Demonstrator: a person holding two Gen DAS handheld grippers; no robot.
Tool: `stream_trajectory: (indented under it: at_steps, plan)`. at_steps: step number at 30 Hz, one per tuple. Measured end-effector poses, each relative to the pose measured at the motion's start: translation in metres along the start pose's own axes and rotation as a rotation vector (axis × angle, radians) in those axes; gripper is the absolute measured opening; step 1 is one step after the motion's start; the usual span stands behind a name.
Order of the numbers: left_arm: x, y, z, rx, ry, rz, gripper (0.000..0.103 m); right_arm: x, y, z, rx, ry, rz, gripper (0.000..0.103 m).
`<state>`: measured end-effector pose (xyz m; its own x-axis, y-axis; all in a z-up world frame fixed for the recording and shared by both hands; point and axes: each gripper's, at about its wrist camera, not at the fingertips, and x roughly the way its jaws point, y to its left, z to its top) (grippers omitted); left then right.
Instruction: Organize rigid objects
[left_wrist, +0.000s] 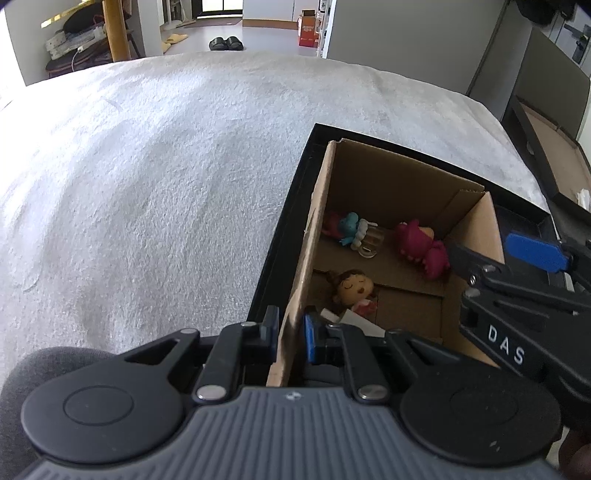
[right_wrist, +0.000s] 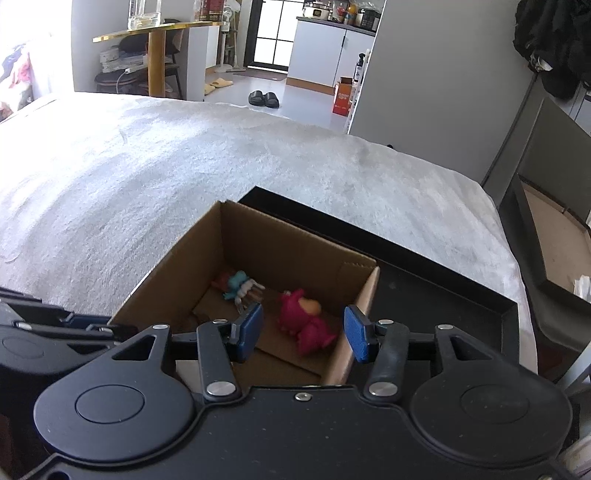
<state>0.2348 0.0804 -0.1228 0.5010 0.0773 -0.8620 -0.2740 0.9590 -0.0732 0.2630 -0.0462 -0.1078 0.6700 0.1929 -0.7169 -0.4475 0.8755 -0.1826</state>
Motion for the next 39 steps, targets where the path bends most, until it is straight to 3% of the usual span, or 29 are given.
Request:
stream_trajectory:
  at_steps: [17, 21, 29, 39]
  plan:
    - [-0.034, -0.012, -0.002, 0.041, -0.065, 0.035, 0.017, -0.025, -0.013, -0.004, 0.056, -0.022, 0.004, 0.068]
    - [-0.042, -0.015, -0.004, 0.06, -0.064, 0.044, 0.019, -0.035, -0.018, -0.006, 0.074, -0.04, -0.008, 0.079]
    - [-0.06, -0.016, -0.008, 0.075, -0.074, 0.076, 0.049, -0.055, -0.029, -0.016, 0.135, -0.055, -0.031, 0.088]
    - [-0.084, -0.022, -0.02, 0.122, -0.104, 0.068, 0.054, -0.079, -0.036, -0.03, 0.19, -0.07, -0.053, 0.1]
